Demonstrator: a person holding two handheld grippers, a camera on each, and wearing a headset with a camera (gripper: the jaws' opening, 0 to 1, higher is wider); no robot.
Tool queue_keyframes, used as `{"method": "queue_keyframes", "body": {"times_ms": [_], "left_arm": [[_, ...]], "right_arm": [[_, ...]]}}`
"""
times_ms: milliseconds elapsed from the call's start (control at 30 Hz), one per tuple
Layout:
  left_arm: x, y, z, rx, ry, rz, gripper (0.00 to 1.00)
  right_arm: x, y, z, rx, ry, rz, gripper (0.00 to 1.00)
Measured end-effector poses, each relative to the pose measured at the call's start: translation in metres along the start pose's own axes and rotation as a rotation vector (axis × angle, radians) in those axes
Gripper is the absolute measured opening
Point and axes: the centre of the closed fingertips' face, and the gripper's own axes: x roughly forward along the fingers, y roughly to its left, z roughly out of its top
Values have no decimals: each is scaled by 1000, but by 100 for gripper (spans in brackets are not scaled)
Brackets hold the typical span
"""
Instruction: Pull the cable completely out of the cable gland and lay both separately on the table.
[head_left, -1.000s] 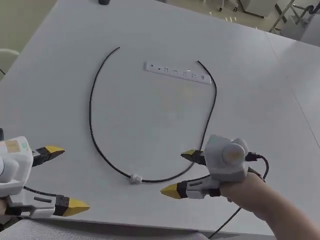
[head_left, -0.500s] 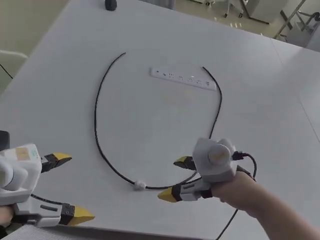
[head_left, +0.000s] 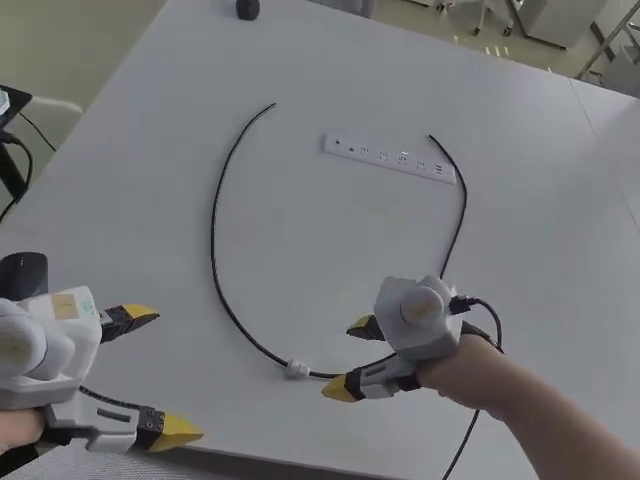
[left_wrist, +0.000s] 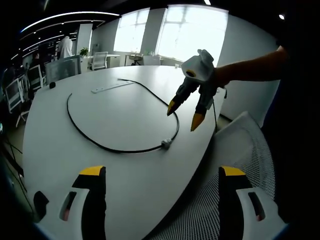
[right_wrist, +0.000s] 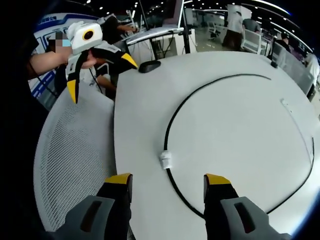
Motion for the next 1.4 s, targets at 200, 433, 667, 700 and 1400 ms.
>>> {"method": "queue_keyframes", "body": {"times_ms": [200, 433, 667, 700, 1400], "left_arm": [[-1, -3, -2, -6, 2, 0, 93], [-1, -3, -4, -13, -2, -1, 93], [-2, 0, -2, -29, -26, -6, 92], [-2, 1, -2, -28, -25, -4, 92], [-9, 7, -12, -21, -5, 5, 91]], "right_arm": [[15, -1, 0, -11, 13, 14, 53], [30, 1, -1, -55, 57, 28, 50], [43, 2, 4, -84, 75, 54, 43], [45, 3, 4, -91, 83, 59, 42], [63, 0, -6, -151, 183, 90, 21]]}}
